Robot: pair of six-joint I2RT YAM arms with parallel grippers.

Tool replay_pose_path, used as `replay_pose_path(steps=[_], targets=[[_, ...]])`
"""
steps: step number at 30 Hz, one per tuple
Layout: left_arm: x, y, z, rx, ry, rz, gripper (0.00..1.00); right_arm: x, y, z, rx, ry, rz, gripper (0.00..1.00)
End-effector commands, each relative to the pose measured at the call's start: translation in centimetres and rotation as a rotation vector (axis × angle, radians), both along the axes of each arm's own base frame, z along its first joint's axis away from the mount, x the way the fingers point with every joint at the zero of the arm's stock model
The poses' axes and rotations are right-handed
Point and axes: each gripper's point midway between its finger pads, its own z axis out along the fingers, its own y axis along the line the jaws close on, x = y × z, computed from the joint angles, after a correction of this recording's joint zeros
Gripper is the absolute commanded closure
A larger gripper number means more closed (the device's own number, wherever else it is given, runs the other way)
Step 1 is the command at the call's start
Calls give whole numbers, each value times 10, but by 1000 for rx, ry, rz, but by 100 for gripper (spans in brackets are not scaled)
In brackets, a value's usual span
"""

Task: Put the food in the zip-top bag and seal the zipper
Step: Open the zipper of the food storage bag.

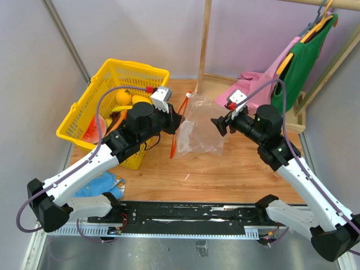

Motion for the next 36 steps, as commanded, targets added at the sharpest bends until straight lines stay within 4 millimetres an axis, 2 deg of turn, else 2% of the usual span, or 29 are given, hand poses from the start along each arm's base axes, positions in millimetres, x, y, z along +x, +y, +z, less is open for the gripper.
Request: replay_pose_path(steps=[1,3,5,13,19,26,31,36], targets=[[7,6,18,-77,9,136,100,12,-46,14,88,16,-314,28],[10,9,19,-82,18,173,100,13,-62,17,88,-6,-398,27],[14,11,17,-86,37,209,100,11,-63,21,87,-18,-394,26],[18,0,24,-152,56,294,100,-5,-14,20,220,124,-197,26],[26,1,10,-136,130,499,100,-25,27,26,287,128,-101,27],[22,-12,3,-211,176,510,100,-46,60,31,331,136,-43,33],[21,-16,1,-247,203,510,100,-47,75,10,331,190,-49,42],[18,-22,-3,-260,233,488,100,-38,73,-15,326,221,-124,54]])
